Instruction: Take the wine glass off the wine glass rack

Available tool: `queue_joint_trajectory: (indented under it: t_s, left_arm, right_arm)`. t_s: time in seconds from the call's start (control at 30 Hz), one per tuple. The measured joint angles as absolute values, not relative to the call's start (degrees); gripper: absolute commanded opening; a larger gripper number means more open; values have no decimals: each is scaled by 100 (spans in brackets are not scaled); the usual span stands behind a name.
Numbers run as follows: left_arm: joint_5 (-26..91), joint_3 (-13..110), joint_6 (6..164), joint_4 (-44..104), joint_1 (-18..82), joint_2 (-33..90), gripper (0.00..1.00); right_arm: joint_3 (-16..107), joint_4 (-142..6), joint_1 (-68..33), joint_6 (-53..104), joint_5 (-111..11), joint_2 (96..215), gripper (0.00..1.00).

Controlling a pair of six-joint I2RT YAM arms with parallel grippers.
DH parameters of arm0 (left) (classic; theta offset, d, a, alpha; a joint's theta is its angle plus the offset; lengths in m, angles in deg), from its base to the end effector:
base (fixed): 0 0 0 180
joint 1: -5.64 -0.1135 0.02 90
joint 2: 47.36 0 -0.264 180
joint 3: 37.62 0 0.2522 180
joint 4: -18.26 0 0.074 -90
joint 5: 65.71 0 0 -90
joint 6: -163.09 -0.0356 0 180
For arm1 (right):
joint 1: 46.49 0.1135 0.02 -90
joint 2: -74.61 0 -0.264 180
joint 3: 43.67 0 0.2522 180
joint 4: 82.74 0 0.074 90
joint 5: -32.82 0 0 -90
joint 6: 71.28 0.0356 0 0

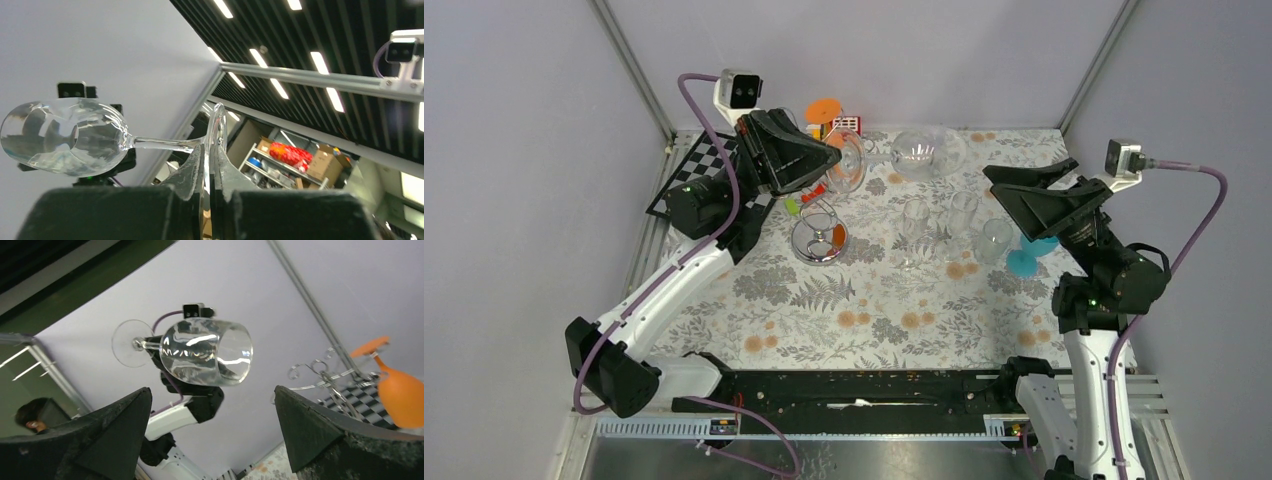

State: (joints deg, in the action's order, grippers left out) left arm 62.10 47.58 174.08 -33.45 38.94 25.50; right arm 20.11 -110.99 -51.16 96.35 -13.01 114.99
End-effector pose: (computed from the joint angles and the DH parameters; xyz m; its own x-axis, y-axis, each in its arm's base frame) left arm 0.1830 -0.1463 0.5115 -0.7892 -0.4095 -0.4577 0.6123 -0.5824 -0.5346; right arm 0.1138 0.0156 0.4628 -0.1964 0.7190 -0.6667 -0.8433 0.2231 0.4890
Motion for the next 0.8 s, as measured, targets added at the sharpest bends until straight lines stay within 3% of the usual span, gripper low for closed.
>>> queue_joint_trajectory:
  t_s: [0.17,0.33,0.43,0.8]
  left_arm:
    - [6166,4878,17404,-3568,4232,2552,0]
    - [6148,5009,17410,-3719,4427,2635,0]
    - [6129,5068,17467,-3791,4519,2764,0]
    - [6024,5199,17649,-4077,4829,2941,0]
  right_arm:
    - [2166,-12181,-5116,10271,-1114,11768,91]
    - [2206,-12887,-5116,10734,-1046,11942,72]
    - [2269,-13482,-5105,11036,-969,12071,65]
    - [2743,-14765,-4783,11687,-803,12517,55]
